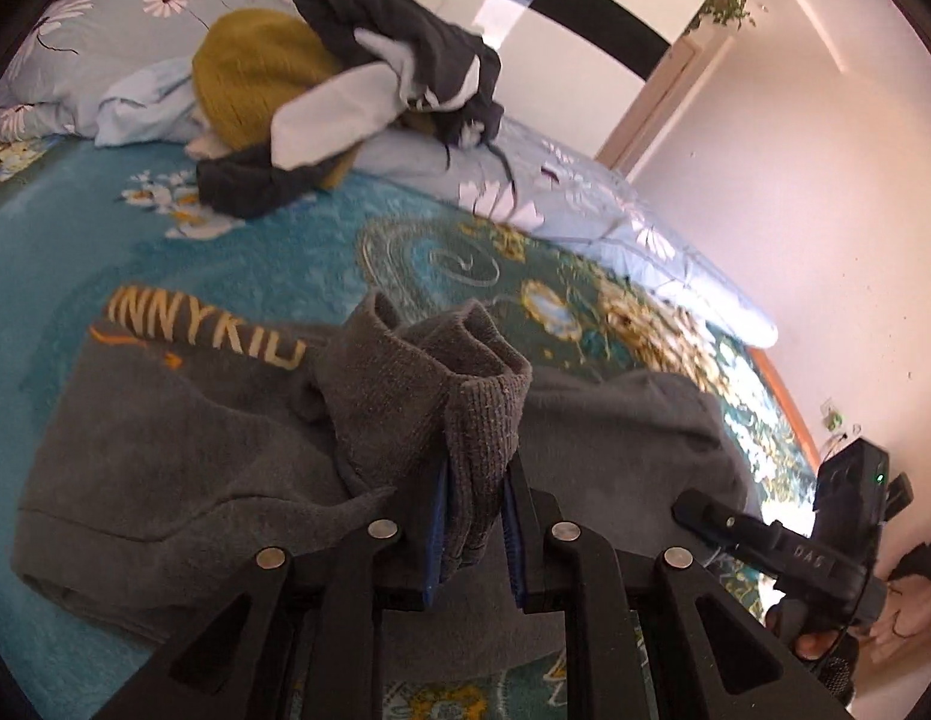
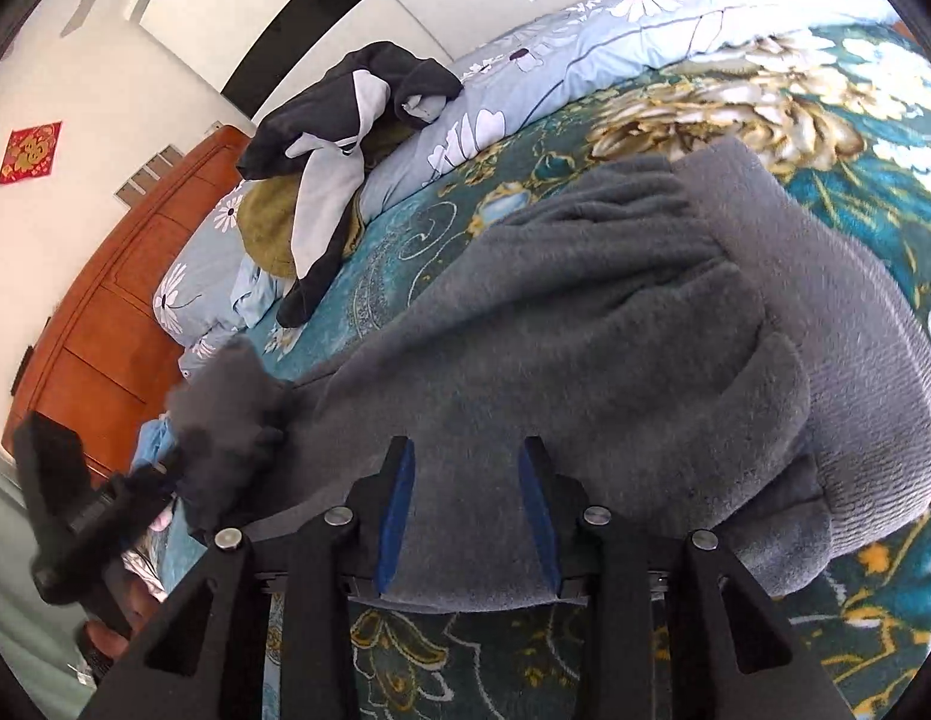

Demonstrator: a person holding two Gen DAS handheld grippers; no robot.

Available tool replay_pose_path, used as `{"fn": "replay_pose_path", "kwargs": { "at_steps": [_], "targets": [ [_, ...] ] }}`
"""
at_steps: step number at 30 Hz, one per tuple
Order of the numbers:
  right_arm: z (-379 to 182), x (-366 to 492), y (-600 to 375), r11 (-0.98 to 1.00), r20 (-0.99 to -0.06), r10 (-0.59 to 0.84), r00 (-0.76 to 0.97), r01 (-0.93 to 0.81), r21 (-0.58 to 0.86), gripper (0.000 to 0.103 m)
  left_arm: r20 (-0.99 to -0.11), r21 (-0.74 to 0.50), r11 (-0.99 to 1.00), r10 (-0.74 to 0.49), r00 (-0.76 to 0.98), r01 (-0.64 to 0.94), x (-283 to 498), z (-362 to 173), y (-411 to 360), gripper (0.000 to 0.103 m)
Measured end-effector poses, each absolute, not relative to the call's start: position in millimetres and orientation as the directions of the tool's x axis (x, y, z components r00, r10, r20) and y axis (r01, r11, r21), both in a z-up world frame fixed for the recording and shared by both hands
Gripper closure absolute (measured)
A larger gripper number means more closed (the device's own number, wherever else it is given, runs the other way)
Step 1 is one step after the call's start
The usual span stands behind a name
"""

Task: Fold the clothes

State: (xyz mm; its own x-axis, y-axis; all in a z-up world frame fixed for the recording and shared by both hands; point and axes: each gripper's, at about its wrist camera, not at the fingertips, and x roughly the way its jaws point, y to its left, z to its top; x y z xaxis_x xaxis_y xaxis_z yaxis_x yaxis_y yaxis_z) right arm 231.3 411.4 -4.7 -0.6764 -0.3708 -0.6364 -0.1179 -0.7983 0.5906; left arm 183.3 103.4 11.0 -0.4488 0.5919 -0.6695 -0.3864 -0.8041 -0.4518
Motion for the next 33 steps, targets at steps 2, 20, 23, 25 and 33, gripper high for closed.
{"fn": "replay_pose_path", "kwargs": {
  "at_steps": [2, 20, 23, 25, 33],
  "targets": [
    [-7.9, 230.6, 410.0, -0.787, -0.630, -0.388, -0.673, -0.114, 0.607, 0.066, -0.698, -0.434, -0.813, 0.576, -0.426, -0.387, 190.6, 1.3, 113.8, 0.078],
    [25.5, 173.9, 310.9, -0.757, -0.523, -0.588, -0.618, 0.191, 0.625, 0.064, -0.725, -0.313, -0.949, 0.273, -0.633, -0.051, 199.5, 20.3, -10.6, 0.040],
    [28.9, 150.6, 286.1, -0.773, -0.548, -0.600, -0.583, 0.246, 0.585, 0.064, -0.742, -0.366, -0.930, 0.277, -0.611, 0.022, 193.4, 7.6, -37.6, 0.040],
    [26.9, 136.1, 275.3, -0.819, -0.602, -0.550, -0.580, 0.234, 0.524, 0.064, -0.753, -0.363, -0.931, 0.268, -0.601, 0.040, 195.0, -0.1, -44.1, 0.040],
    [1.2, 103.0, 263.9, -0.844, -0.691, -0.513, -0.509, 0.151, 0.515, 0.064, -0.772, -0.365, -0.930, 0.278, -0.572, 0.041, 204.7, -27.6, -53.6, 0.040]
  ]
}}
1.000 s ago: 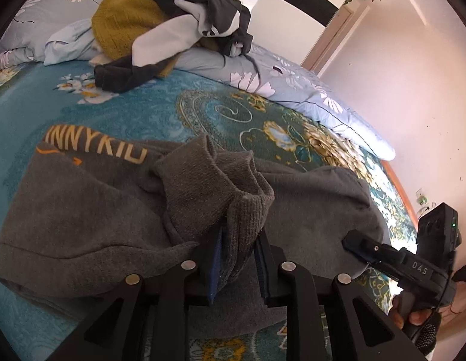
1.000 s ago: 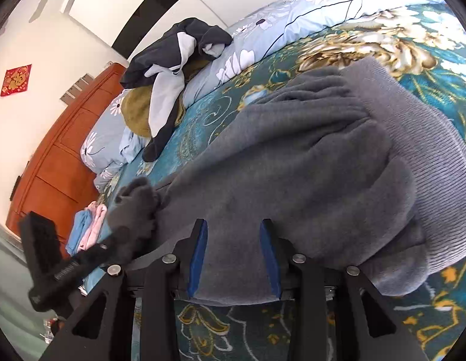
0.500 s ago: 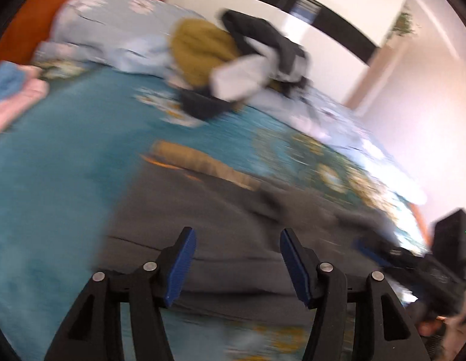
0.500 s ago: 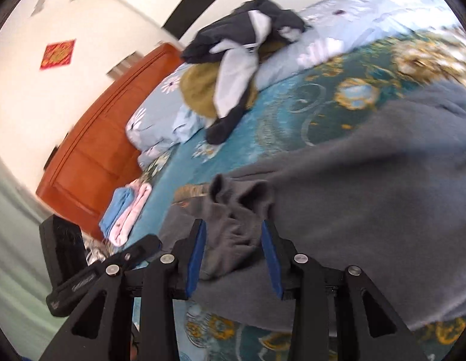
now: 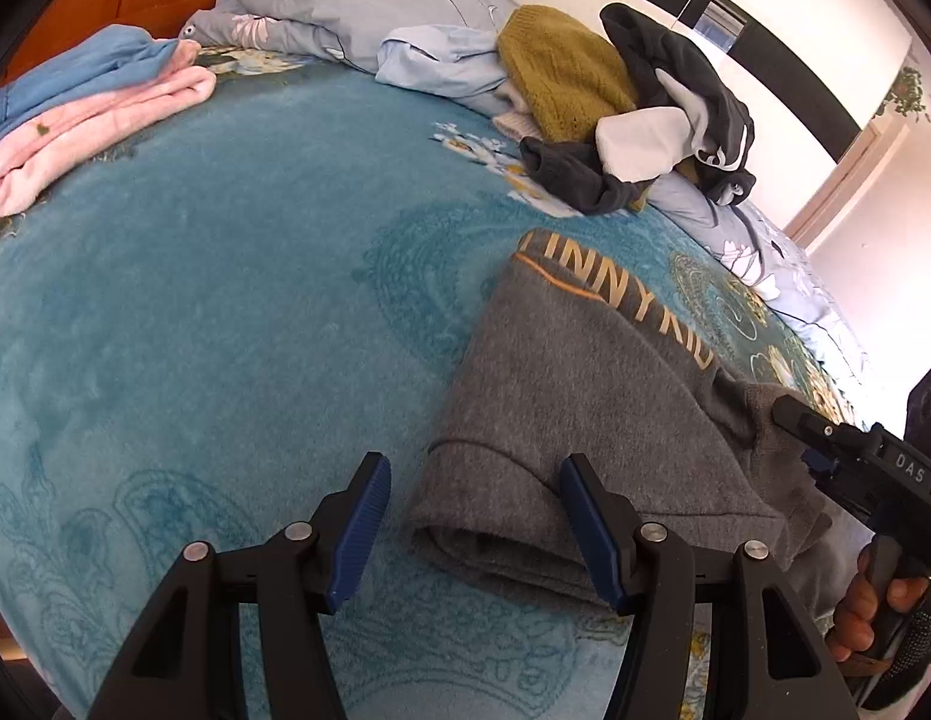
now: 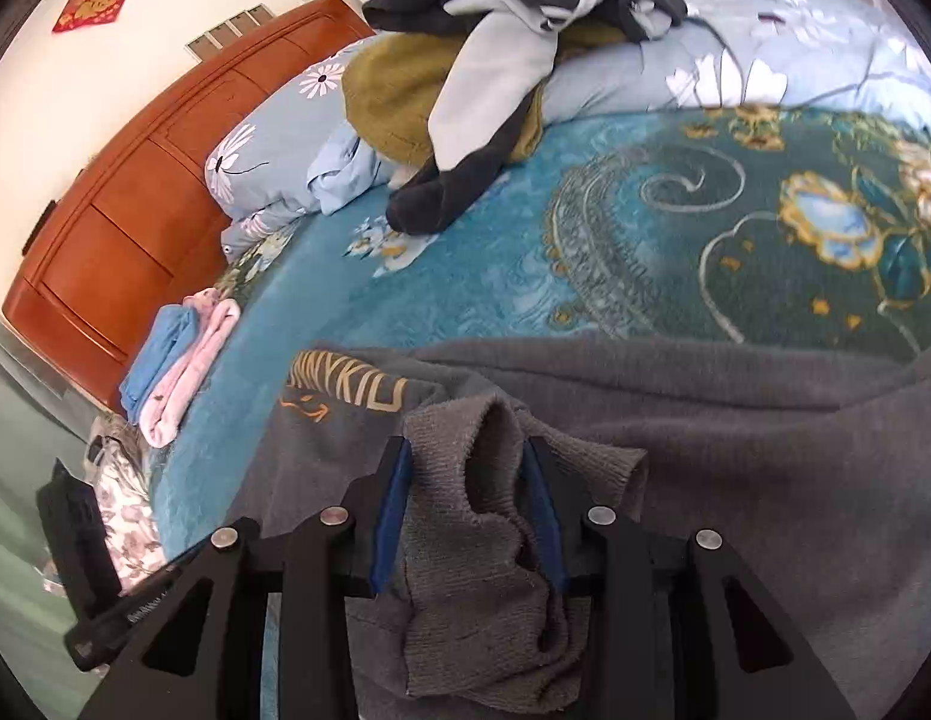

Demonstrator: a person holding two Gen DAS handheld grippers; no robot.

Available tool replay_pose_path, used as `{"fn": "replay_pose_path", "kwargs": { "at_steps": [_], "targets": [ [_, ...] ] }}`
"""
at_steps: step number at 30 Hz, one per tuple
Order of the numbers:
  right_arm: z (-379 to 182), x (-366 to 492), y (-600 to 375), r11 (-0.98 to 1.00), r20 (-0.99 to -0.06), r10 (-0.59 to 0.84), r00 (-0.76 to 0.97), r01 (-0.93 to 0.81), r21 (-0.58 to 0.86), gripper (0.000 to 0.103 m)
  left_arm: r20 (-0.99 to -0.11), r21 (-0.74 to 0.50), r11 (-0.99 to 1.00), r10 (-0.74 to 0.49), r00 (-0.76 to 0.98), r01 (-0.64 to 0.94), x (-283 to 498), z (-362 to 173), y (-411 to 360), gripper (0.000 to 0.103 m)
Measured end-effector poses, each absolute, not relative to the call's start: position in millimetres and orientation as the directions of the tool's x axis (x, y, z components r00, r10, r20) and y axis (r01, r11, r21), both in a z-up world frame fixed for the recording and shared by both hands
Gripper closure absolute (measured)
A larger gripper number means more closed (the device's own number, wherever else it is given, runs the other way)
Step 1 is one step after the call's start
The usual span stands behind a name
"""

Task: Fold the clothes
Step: 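Grasp the grey sweatshirt cuff with the right tool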

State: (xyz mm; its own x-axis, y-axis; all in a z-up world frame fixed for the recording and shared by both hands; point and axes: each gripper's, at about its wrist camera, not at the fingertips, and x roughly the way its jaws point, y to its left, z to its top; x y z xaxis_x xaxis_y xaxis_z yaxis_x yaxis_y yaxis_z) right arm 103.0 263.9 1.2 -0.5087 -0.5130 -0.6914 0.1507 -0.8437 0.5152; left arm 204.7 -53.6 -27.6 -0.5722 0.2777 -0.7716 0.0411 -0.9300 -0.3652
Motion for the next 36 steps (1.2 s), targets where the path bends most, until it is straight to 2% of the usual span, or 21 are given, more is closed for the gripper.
{"fn": "replay_pose_path", "kwargs": {
  "at_steps": [3, 5, 11, 14, 16, 19, 21, 23, 30, 33, 36],
  "targets": [
    [2.3, 106.3, 264.9, -0.807, -0.647, -0.561, -0.517, 0.167, 0.567, 0.065, -0.771, -0.361, -0.932, 0.275, -0.575, 0.038, 205.8, -28.7, -54.1, 0.038],
    [7.1, 109.0, 266.7, -0.789, -0.625, -0.585, -0.517, 0.185, 0.585, 0.094, -0.770, -0.355, -0.934, 0.272, -0.577, 0.035, 207.7, -27.5, -54.5, 0.038],
    [25.8, 126.6, 297.7, -0.816, -0.599, -0.519, -0.610, 0.145, 0.559, 0.097, -0.775, -0.347, -0.938, 0.270, -0.571, 0.027, 207.9, -27.5, -54.5, 0.037],
    [-1.5, 123.9, 316.7, -0.836, -0.678, -0.456, -0.576, 0.016, 0.548, 0.098, -0.779, -0.349, -0.937, 0.272, -0.564, 0.030, 207.4, -29.2, -55.0, 0.037],
    [-24.7, 124.7, 325.2, -0.775, -0.668, -0.515, -0.537, -0.040, 0.631, 0.098, -0.781, -0.349, -0.937, 0.274, -0.562, 0.029, 206.8, -28.7, -55.2, 0.037],
    [-30.3, 132.1, 331.1, -0.737, -0.637, -0.538, -0.553, -0.059, 0.673, 0.097, -0.782, -0.354, -0.935, 0.277, -0.559, 0.031, 206.7, -29.0, -56.3, 0.036],
    [-28.1, 137.4, 335.3, -0.703, -0.602, -0.555, -0.574, -0.063, 0.708, 0.092, -0.781, -0.354, -0.935, 0.277, -0.560, 0.031, 207.3, -29.1, -56.2, 0.036],
    [-28.3, 140.5, 340.2, -0.659, -0.568, -0.573, -0.591, -0.080, 0.748, 0.061, -0.781, -0.351, -0.936, 0.274, -0.561, 0.031, 207.7, -28.9, -56.1, 0.036],
    [-29.6, 136.4, 330.1, -0.622, -0.558, -0.634, -0.535, -0.076, 0.779, 0.060, -0.783, -0.352, -0.935, 0.275, -0.558, 0.034, 207.7, -28.8, -55.9, 0.035],
    [-32.1, 130.8, 321.9, -0.638, -0.572, -0.638, -0.516, -0.061, 0.767, 0.050, -0.784, -0.353, -0.935, 0.276, -0.556, 0.033, 208.3, -28.9, -56.0, 0.035],
    [-33.3, 130.4, 319.9, -0.646, -0.582, -0.628, -0.517, -0.070, 0.760, 0.049, -0.785, -0.350, -0.936, 0.274, -0.556, 0.033, 208.6, -28.9, -55.8, 0.035]
  ]
}}
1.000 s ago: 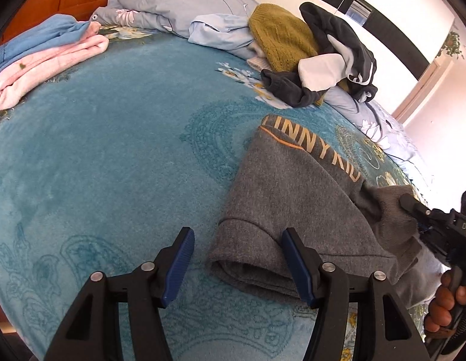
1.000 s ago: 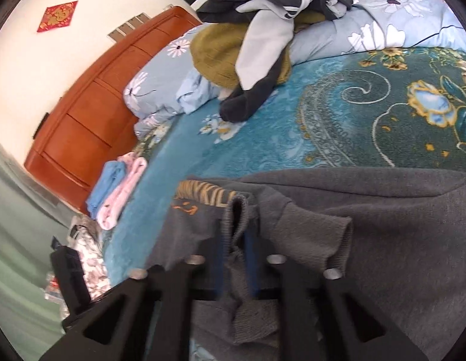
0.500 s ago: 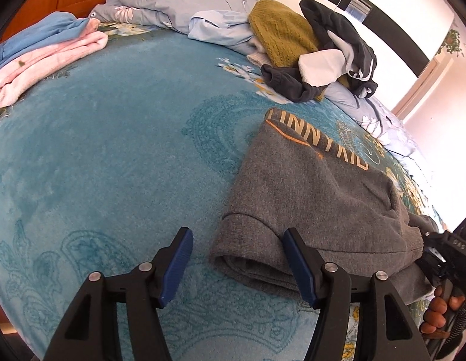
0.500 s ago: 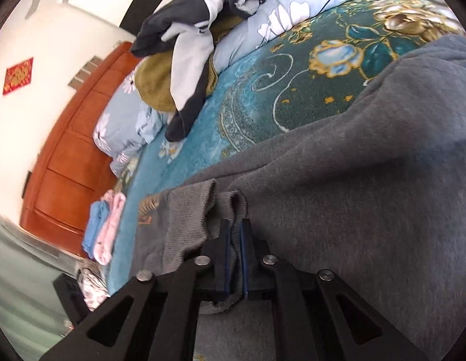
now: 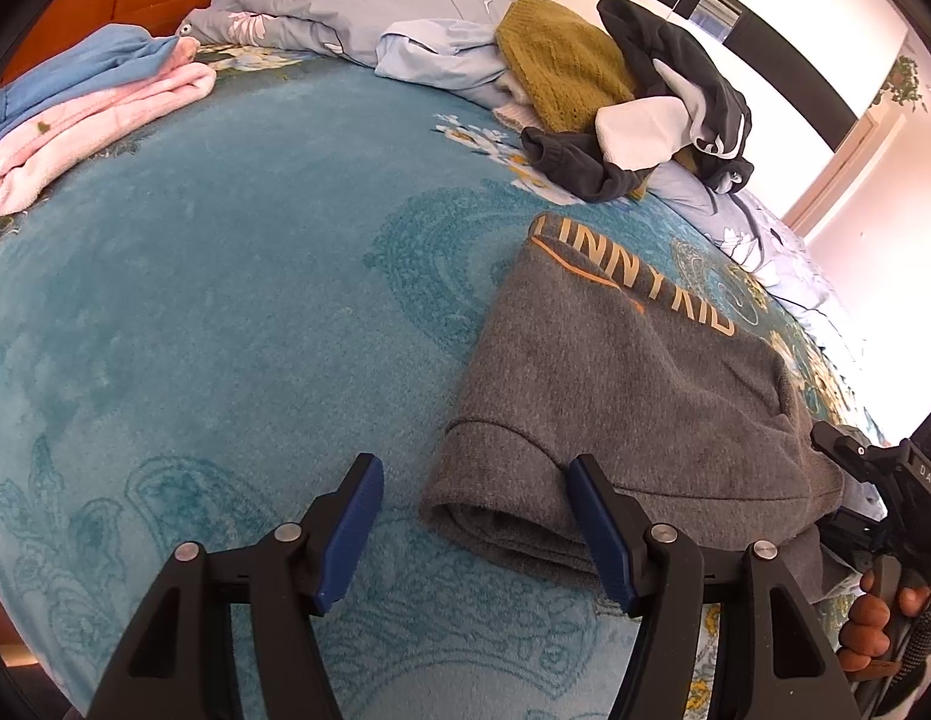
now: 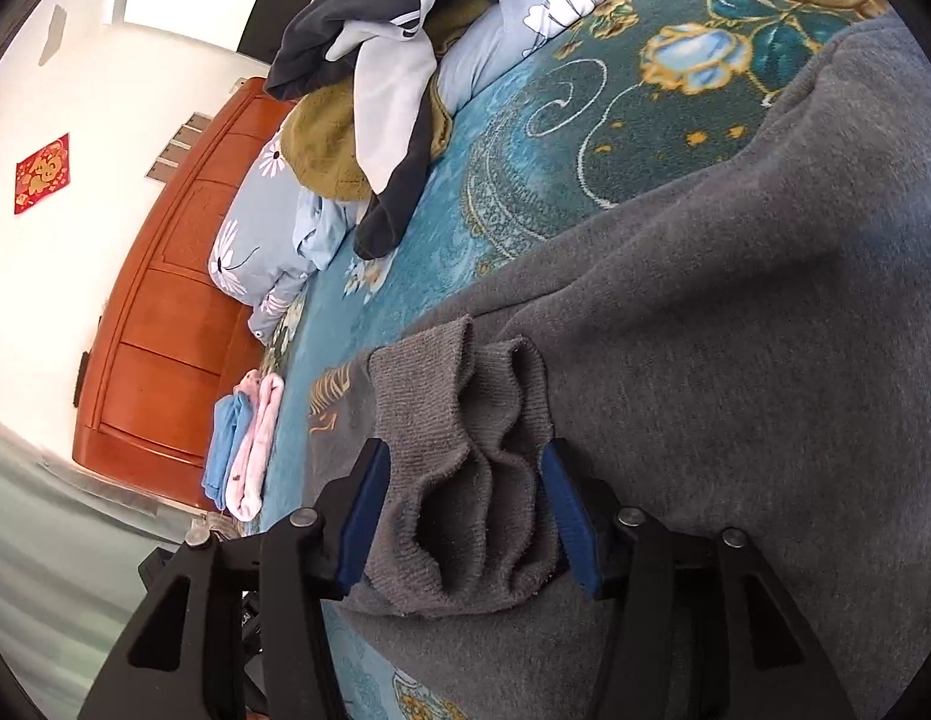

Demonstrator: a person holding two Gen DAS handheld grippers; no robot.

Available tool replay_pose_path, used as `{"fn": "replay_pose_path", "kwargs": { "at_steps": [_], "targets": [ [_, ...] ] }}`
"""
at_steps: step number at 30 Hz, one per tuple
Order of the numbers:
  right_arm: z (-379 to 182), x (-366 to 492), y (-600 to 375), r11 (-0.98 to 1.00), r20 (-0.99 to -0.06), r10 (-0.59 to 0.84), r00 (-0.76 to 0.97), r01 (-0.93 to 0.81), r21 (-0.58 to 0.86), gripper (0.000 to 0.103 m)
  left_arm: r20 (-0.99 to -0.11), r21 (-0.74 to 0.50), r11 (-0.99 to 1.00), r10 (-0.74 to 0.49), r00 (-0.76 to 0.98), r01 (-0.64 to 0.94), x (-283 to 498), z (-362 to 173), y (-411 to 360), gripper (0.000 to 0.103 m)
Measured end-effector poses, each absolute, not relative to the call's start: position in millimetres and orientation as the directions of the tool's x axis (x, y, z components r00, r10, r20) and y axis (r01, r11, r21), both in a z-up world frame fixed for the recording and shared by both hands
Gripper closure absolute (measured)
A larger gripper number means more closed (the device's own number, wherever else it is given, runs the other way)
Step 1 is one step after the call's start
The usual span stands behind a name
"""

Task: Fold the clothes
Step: 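Grasp the grey sweatshirt cuff with the right tool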

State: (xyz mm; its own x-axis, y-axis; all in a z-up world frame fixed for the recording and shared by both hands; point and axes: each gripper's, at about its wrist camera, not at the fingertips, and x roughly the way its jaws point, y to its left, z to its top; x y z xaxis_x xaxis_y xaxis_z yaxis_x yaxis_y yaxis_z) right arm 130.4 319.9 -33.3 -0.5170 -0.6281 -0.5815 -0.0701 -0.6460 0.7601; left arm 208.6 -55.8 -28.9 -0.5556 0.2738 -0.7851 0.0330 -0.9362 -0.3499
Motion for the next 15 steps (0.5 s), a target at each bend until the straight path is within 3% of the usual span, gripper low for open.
{"fn": "replay_pose_path", "kwargs": {
  "at_steps": [4, 8, 15],
  "targets": [
    [-26.3, 136.2, 311.6, -0.661, -0.578, -0.634, -0.514, -0.027, 0.750, 0.051, -0.785, -0.350, -0.936, 0.273, -0.556, 0.036, 209.1, -29.3, -56.1, 0.035],
    [-24.4, 134.5, 297.7, -0.653, -0.557, -0.667, -0.495, 0.027, 0.757, 0.083, -0.786, -0.350, -0.936, 0.272, -0.555, 0.037, 209.6, -28.4, -56.7, 0.035],
    [9.8, 149.5, 308.6, -0.674, -0.499, -0.640, -0.585, 0.115, 0.730, 0.088, -0.776, -0.372, -0.928, 0.295, -0.558, 0.026, 212.6, -24.7, -58.9, 0.030]
  ]
}}
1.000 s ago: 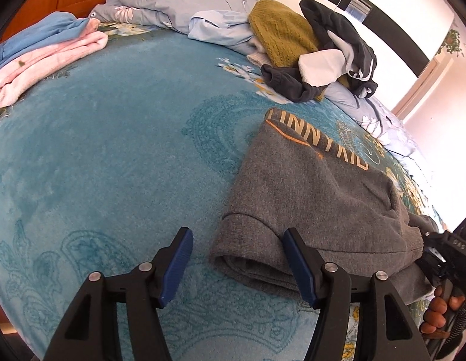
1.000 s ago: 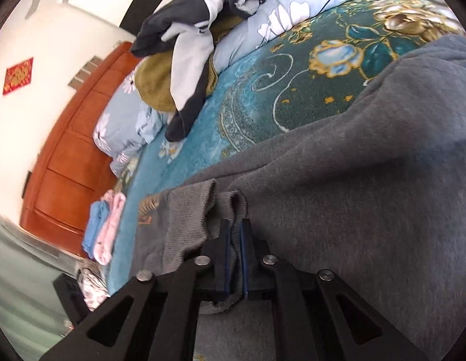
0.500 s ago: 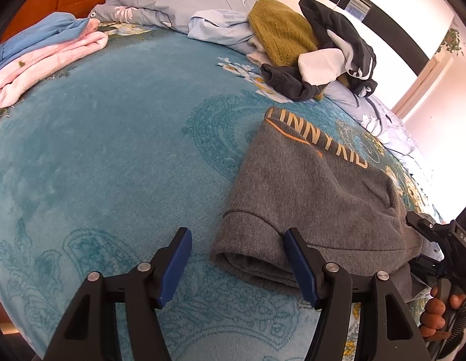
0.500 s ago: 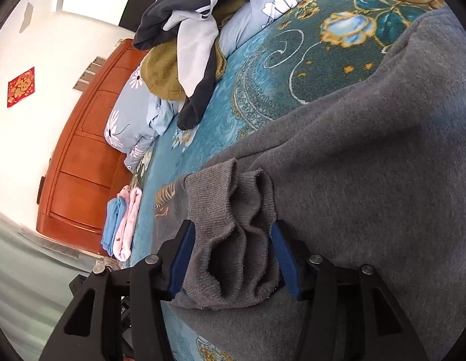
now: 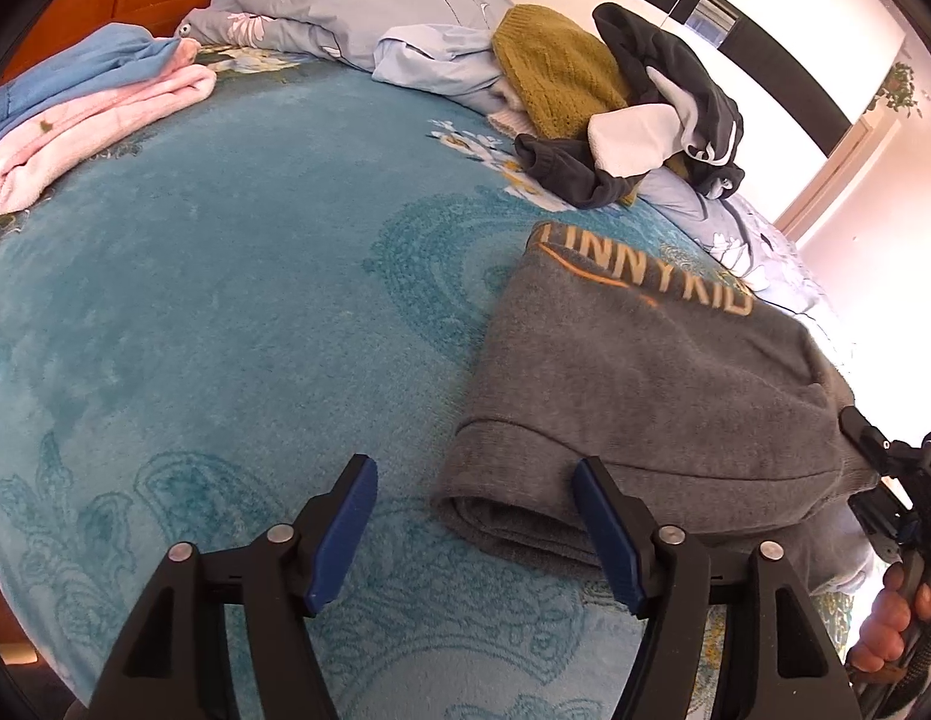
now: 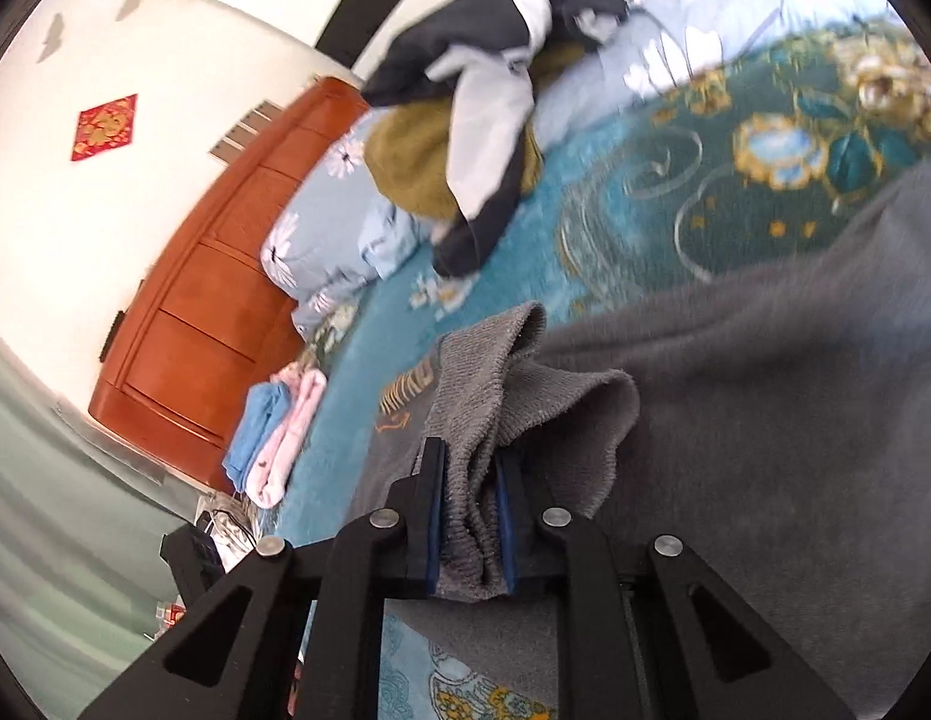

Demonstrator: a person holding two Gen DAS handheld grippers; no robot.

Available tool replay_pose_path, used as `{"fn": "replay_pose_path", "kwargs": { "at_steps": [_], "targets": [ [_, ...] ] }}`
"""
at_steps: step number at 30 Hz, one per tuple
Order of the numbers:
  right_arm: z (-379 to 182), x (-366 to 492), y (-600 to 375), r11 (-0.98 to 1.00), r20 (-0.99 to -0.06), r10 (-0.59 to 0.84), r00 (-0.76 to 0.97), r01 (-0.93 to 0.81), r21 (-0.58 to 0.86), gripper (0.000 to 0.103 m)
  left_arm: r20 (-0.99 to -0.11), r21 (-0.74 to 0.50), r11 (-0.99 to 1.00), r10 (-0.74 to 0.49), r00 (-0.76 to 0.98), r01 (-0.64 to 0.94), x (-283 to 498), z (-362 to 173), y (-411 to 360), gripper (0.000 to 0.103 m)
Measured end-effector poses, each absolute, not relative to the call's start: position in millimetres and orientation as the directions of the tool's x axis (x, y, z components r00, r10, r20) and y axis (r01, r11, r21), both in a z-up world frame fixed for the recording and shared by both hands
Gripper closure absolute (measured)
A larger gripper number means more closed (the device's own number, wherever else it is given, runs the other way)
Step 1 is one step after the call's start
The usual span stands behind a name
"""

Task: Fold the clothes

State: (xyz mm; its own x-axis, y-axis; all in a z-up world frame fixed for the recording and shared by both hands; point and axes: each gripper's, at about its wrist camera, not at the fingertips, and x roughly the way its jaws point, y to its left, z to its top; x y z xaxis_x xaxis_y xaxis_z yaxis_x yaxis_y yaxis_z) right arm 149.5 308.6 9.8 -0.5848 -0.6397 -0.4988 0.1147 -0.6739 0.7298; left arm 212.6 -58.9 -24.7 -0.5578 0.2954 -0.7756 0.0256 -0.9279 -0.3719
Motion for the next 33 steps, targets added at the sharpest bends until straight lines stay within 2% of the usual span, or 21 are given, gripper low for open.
{"fn": "replay_pose_path", "kwargs": {
  "at_steps": [3, 6, 8, 12, 16, 18, 21, 23, 28, 30, 33],
  "targets": [
    [5.7, 149.2, 312.2, -0.704, -0.537, -0.612, -0.581, 0.091, 0.704, 0.088, -0.784, -0.363, -0.932, 0.290, -0.549, 0.025, 212.4, -28.3, -55.8, 0.030],
    [-26.1, 145.5, 318.1, -0.717, -0.615, -0.580, -0.534, -0.024, 0.696, 0.088, -0.787, -0.350, -0.936, 0.283, -0.548, 0.019, 213.4, -29.7, -53.4, 0.030],
    [-43.0, 145.6, 323.4, -0.685, -0.611, -0.597, -0.520, -0.066, 0.726, 0.088, -0.789, -0.348, -0.937, 0.281, -0.546, 0.020, 213.5, -28.7, -53.0, 0.030],
    [-32.7, 146.6, 325.2, -0.680, -0.591, -0.607, -0.530, -0.038, 0.732, 0.086, -0.784, -0.344, -0.939, 0.279, -0.554, 0.013, 214.5, -22.5, -49.8, 0.030],
    [-18.1, 156.5, 337.3, -0.676, -0.574, -0.595, -0.562, -0.037, 0.736, 0.077, -0.765, -0.333, -0.943, 0.276, -0.581, -0.010, 217.2, -8.6, -42.8, 0.030],
    [-10.4, 166.7, 351.9, -0.672, -0.563, -0.572, -0.597, -0.052, 0.738, 0.077, -0.746, -0.334, -0.942, 0.278, -0.605, -0.022, 219.2, 0.7, -37.8, 0.030],
    [6.7, 198.1, 403.8, -0.667, -0.548, -0.475, -0.688, -0.125, 0.735, 0.073, -0.702, -0.355, -0.933, 0.305, -0.644, -0.055, 221.2, 16.4, -24.7, 0.030],
    [15.4, 226.4, 444.0, -0.656, -0.548, -0.381, -0.745, -0.199, 0.728, 0.062, -0.695, -0.355, -0.926, 0.351, -0.628, -0.125, 215.2, 22.9, -0.1, 0.030],
    [12.0, 300.2, 531.4, -0.546, -0.568, -0.174, -0.805, -0.401, 0.735, 0.053, -0.703, -0.308, -0.897, 0.439, -0.560, -0.317, 203.8, 29.5, 78.4, 0.030],
    [2.7, 327.2, 552.8, -0.496, -0.587, -0.106, -0.803, -0.469, 0.731, 0.052, -0.710, -0.299, -0.877, 0.468, -0.527, -0.375, 203.9, 27.6, 104.7, 0.030],
    [-17.1, 340.0, 565.9, -0.424, -0.588, -0.108, -0.801, -0.498, 0.756, 0.049, -0.734, -0.292, -0.848, 0.495, -0.464, -0.443, 204.4, 19.6, 137.9, 0.030]
  ]
}}
